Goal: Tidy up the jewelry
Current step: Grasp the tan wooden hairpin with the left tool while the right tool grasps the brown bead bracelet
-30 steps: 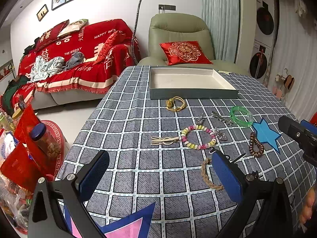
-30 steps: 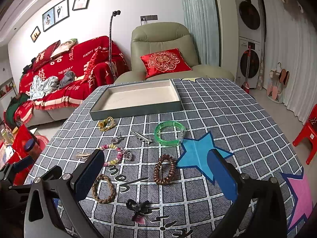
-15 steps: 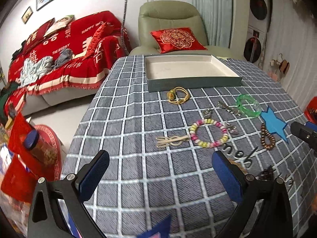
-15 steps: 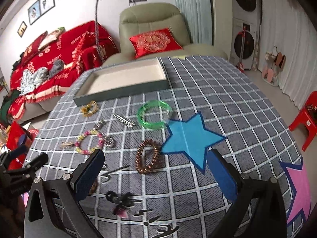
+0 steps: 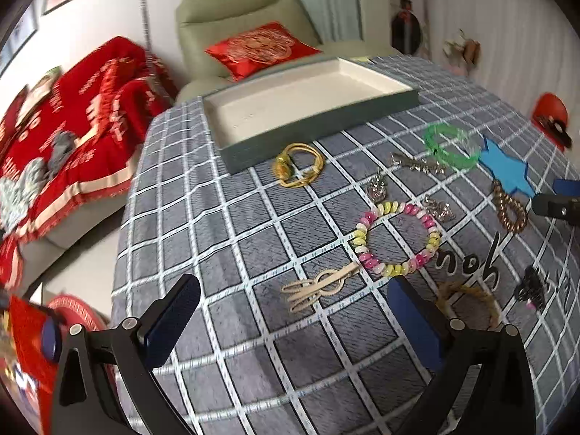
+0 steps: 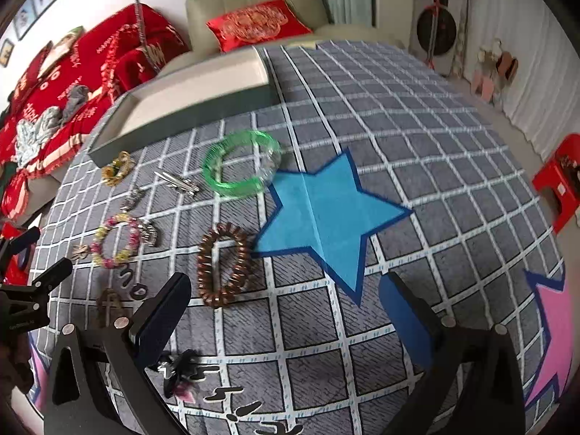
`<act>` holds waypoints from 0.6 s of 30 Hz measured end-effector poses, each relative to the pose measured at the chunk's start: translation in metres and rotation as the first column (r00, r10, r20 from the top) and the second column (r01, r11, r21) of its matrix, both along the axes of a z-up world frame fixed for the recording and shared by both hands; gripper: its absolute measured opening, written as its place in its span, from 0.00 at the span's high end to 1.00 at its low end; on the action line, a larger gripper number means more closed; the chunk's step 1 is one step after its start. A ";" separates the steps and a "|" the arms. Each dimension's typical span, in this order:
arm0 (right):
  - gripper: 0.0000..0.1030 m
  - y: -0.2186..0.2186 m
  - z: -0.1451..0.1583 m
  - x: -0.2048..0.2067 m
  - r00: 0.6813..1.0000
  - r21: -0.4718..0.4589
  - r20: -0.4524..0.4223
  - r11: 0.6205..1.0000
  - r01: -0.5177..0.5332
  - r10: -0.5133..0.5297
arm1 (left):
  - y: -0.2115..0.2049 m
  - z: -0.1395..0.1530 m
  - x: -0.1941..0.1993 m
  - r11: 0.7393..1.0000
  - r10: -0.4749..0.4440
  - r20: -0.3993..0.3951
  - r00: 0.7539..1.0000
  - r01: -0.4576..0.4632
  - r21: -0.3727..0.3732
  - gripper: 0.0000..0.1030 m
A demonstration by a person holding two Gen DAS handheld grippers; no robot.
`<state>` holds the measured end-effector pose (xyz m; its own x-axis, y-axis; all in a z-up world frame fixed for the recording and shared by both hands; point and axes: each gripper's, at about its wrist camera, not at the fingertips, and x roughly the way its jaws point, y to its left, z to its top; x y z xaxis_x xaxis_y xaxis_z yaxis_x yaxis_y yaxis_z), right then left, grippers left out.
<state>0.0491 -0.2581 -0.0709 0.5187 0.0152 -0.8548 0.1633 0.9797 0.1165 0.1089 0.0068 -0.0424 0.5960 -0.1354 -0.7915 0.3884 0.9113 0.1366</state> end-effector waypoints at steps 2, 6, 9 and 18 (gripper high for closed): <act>0.07 -0.004 -0.006 0.003 1.000 0.018 -0.027 1.000 0.016 -0.015 | -0.002 -0.003 0.006 0.999 -0.037 -0.007 0.999 0.037 0.011 0.00; 0.15 -0.002 -0.011 0.007 0.999 0.013 -0.053 1.000 0.009 -0.008 | -0.010 -0.007 0.015 0.993 -0.115 -0.019 0.993 0.116 0.037 0.00; 0.23 0.002 -0.014 0.010 0.998 -0.005 -0.068 1.000 -0.004 0.004 | -0.017 -0.010 0.016 0.979 -0.193 -0.028 0.981 0.194 0.059 0.00; 0.28 0.011 -0.015 0.020 0.995 -0.060 -0.092 0.997 -0.052 0.047 | -0.023 -0.018 0.018 0.934 -0.349 -0.090 0.933 0.354 0.054 0.17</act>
